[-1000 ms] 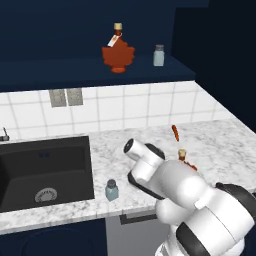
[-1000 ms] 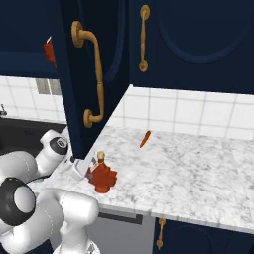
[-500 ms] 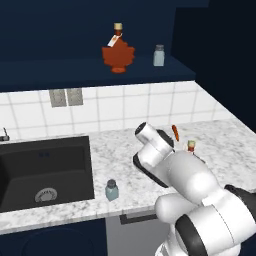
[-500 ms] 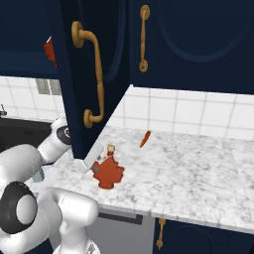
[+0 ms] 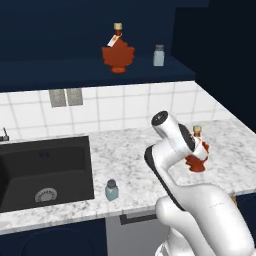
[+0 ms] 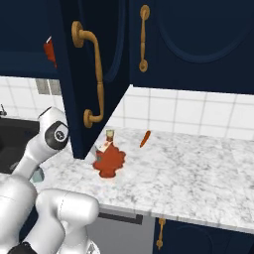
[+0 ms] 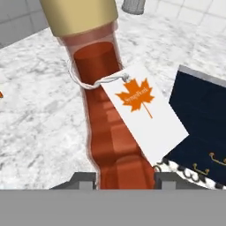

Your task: Put the shaker and condiment bottle from the counter next to their counterparts in the cabinet.

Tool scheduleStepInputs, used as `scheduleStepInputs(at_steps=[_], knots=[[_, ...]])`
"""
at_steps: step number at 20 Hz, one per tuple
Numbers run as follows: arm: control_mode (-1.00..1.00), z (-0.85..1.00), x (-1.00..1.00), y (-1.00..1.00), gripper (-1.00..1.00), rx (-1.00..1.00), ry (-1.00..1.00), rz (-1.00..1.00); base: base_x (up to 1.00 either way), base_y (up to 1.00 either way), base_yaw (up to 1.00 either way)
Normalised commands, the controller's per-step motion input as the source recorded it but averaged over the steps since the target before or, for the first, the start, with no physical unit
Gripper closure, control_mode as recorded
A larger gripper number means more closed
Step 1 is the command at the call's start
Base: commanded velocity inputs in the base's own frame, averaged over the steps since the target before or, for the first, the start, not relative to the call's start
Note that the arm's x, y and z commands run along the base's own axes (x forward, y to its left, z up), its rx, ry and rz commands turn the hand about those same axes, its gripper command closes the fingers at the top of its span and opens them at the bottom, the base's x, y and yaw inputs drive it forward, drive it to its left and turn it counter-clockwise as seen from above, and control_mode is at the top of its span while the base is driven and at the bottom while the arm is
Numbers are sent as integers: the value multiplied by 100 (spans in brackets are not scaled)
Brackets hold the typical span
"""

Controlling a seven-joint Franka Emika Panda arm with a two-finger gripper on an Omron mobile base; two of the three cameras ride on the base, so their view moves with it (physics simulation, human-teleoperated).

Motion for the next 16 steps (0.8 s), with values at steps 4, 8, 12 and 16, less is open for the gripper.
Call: scheduleStepInputs(at_steps=[4,8,12,16], knots=[[-100,26,0,22,100,8,11,72,0,0,0],[-100,54,0,21,100,14,0,65,0,0,0],[-100,67,-13,39,100,9,0,43,0,0,0],[-100,75,-18,69,100,3,0,28,0,0,0]])
